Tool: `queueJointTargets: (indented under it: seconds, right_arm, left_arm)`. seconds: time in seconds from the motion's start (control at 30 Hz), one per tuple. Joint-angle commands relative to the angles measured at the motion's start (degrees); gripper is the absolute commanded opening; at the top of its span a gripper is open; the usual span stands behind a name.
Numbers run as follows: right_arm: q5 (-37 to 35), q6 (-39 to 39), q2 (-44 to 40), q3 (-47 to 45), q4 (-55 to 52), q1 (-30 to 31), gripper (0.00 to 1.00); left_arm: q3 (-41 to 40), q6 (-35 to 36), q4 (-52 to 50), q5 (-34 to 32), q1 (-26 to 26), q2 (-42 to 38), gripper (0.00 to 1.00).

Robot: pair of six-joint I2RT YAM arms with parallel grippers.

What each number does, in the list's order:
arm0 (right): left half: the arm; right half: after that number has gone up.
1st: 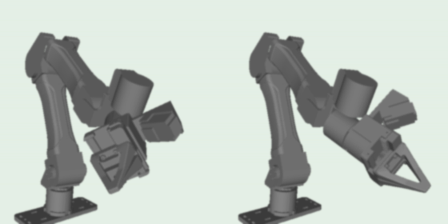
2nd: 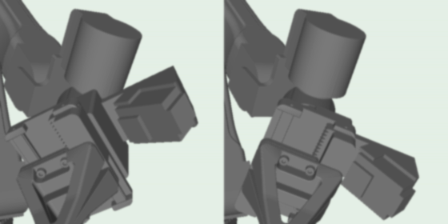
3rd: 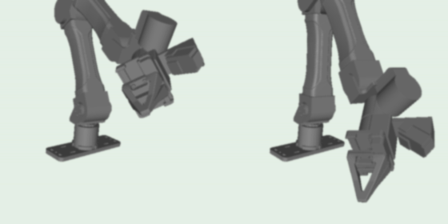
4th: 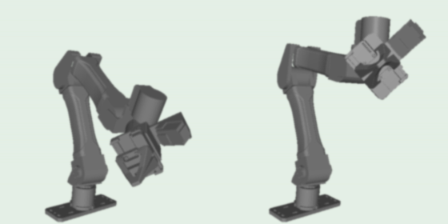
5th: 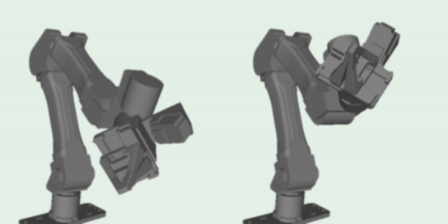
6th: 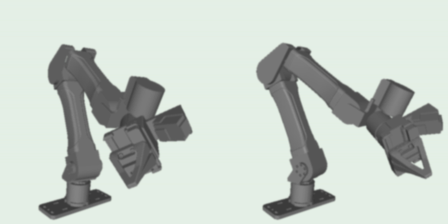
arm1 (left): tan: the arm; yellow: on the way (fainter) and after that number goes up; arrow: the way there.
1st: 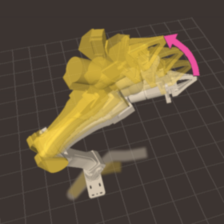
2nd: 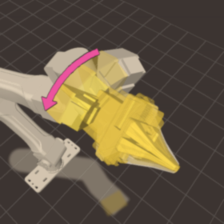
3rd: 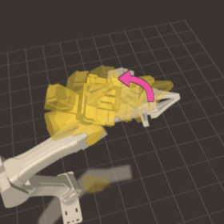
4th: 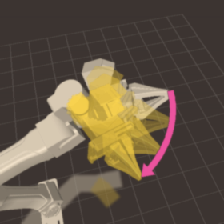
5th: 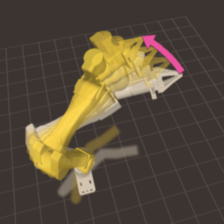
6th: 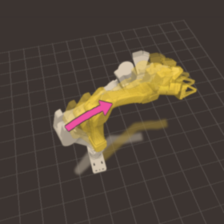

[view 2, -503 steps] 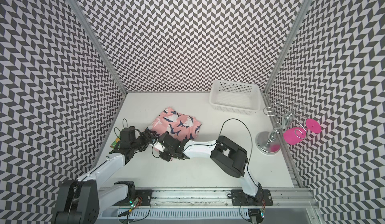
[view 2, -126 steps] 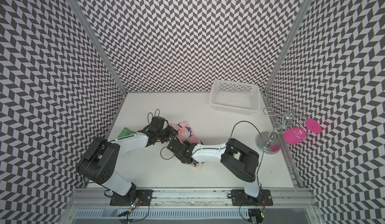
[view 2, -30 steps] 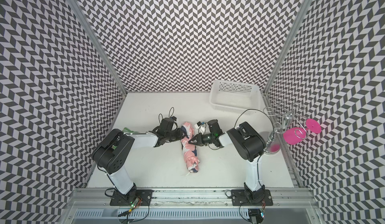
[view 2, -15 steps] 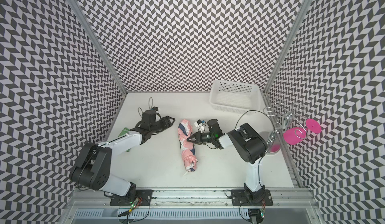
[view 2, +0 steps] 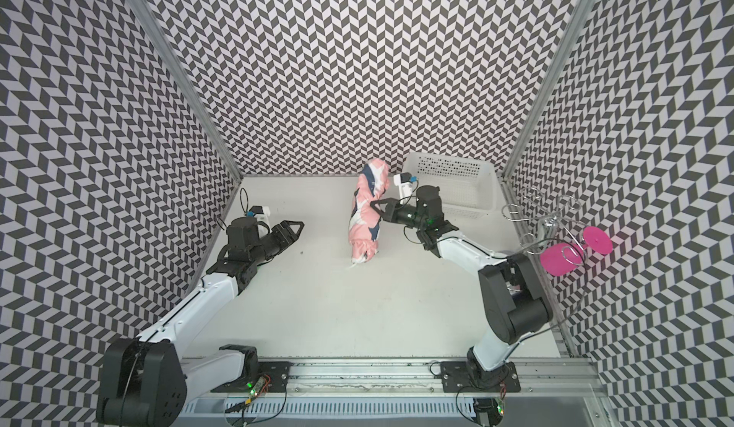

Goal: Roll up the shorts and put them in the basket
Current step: Pick up the shorts from the center of the board, then place the shorts in the bin.

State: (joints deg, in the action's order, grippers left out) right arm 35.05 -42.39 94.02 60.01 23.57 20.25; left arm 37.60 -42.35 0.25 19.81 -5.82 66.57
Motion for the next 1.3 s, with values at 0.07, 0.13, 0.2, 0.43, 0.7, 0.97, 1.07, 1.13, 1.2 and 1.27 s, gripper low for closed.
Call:
queueJointTargets:
  seconds: [0.07, 0.13, 0.2, 0.43, 0.7, 0.97, 1.07, 1.13, 1.2, 1.27]
  right_arm:
    - [-14.3, -6.9, -3.2, 3.5, 0.4, -5.1, 0.00]
    - [-18.5, -9.6, -3.5, 4.4, 0.4, -7.1, 0.00]
    - [-24.0, -11.9, -3.5, 5.2, 0.3, -8.5, 0.00]
    - [-43.6, -23.0, 0.5, 6.6, 4.0, -9.5, 0.00]
    - [-52.8, -33.1, 9.8, 12.5, 3.2, -9.6, 0.00]
    - [-60.0, -36.9, 16.6, 17.4, -3.6, -10.8, 0.00]
    - [-63.4, -37.1, 17.5, 17.4, -4.3, -11.4, 0.00]
    - [-66.1, -37.1, 18.4, 17.6, -5.2, -11.7, 0.00]
    - [-66.2, -37.1, 19.5, 18.2, -6.0, -12.5, 0.00]
    - [-65.8, -37.2, 21.1, 19.1, -7.2, -13.0, 0.00]
  left_arm:
    - [-2.3, -1.1, -0.4, 4.1, 0.7, -2.1, 0.67]
    - [-3.2, -1.3, -0.6, 4.5, 0.8, -3.1, 0.67]
    - [-3.9, -1.7, -1.0, 5.1, 0.7, -4.1, 0.67]
    - [-6.4, -2.9, -4.3, 6.9, 0.7, -8.7, 0.67]
    - [-8.2, -3.0, -9.6, 7.9, 0.8, -14.1, 0.67]
    - [-8.7, -1.1, -14.4, 7.3, 0.7, -17.2, 0.67]
    - [-7.5, 0.5, -16.8, 6.3, 1.1, -17.1, 0.67]
    - [-6.0, 1.9, -18.6, 5.4, 1.2, -17.1, 0.67]
    - [-5.0, 2.7, -19.8, 4.8, 1.2, -16.8, 0.67]
    - [-4.8, 2.8, -19.9, 4.6, 1.2, -16.6, 0.67]
